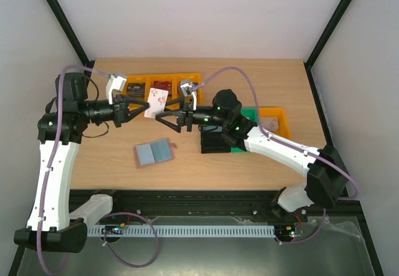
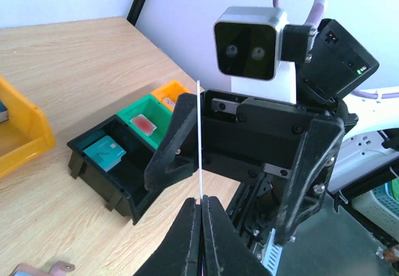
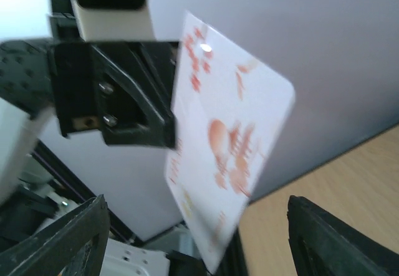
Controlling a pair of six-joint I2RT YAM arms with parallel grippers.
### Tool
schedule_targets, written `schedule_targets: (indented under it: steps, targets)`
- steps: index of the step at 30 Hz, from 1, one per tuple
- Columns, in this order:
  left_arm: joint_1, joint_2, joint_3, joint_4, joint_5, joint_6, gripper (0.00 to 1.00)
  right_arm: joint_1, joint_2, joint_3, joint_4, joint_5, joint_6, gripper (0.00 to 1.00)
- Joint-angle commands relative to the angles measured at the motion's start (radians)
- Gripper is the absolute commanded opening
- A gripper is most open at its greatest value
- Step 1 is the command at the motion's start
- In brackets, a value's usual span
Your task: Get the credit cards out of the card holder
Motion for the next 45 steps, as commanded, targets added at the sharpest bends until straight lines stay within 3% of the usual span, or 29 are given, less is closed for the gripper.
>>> schedule_targets:
  steps: [1,6,9,11,12,17,18,20,21,25,32,36,40,45]
  targets:
    - [-0.003,0.009,0.010,0.020,0.054,-0.023,0.02,-0.004,-0.015,-0.016,0.299,-0.040,0.185,0.73]
    - [-0.003,0.004,0.012,0.018,0.073,-0.025,0.02,-0.005,-0.026,-0.036,0.335,-0.023,0.201,0.66]
    - [-0.003,0.023,0.021,0.019,0.077,-0.025,0.02,-0.010,-0.026,-0.031,0.331,0.011,0.210,0.41]
    - [-0.005,0.031,0.028,0.022,0.073,-0.026,0.02,-0.009,-0.018,-0.028,0.331,0.026,0.228,0.11]
    - [-0.005,0.033,0.031,0.021,0.072,-0.025,0.02,-0.009,-0.011,-0.023,0.324,0.030,0.237,0.03]
    - [-0.006,0.025,0.003,0.040,0.014,-0.051,0.05,-0.029,-0.015,-0.012,0.206,0.083,0.269,0.02]
    - [-0.006,0.020,-0.013,0.063,-0.043,-0.087,0.22,-0.058,-0.025,-0.016,0.164,0.111,0.286,0.02]
    - [-0.006,0.012,-0.054,0.085,-0.212,-0.118,0.77,-0.128,-0.059,-0.042,0.060,0.190,0.342,0.01]
    - [-0.006,0.006,-0.086,0.104,-0.296,-0.124,0.97,-0.171,-0.086,-0.065,-0.009,0.242,0.375,0.02]
    - [-0.004,-0.020,-0.232,0.193,-0.537,-0.165,0.99,-0.384,-0.226,-0.182,-0.298,0.375,0.497,0.02]
    - [0.019,-0.069,-0.440,0.314,-0.519,-0.249,0.99,-0.686,-0.513,-0.428,-0.616,0.646,0.499,0.02]
    - [0.020,-0.073,-0.507,0.338,-0.522,-0.247,0.99,-0.855,-0.557,-0.491,-0.663,0.665,0.469,0.01]
    - [0.020,-0.072,-0.532,0.356,-0.513,-0.251,0.99,-0.994,-0.471,-0.533,-0.573,0.568,0.451,0.02]
    - [0.028,-0.072,-0.534,0.356,-0.498,-0.247,0.99,-1.020,-0.327,-0.521,-0.516,0.470,0.450,0.02]
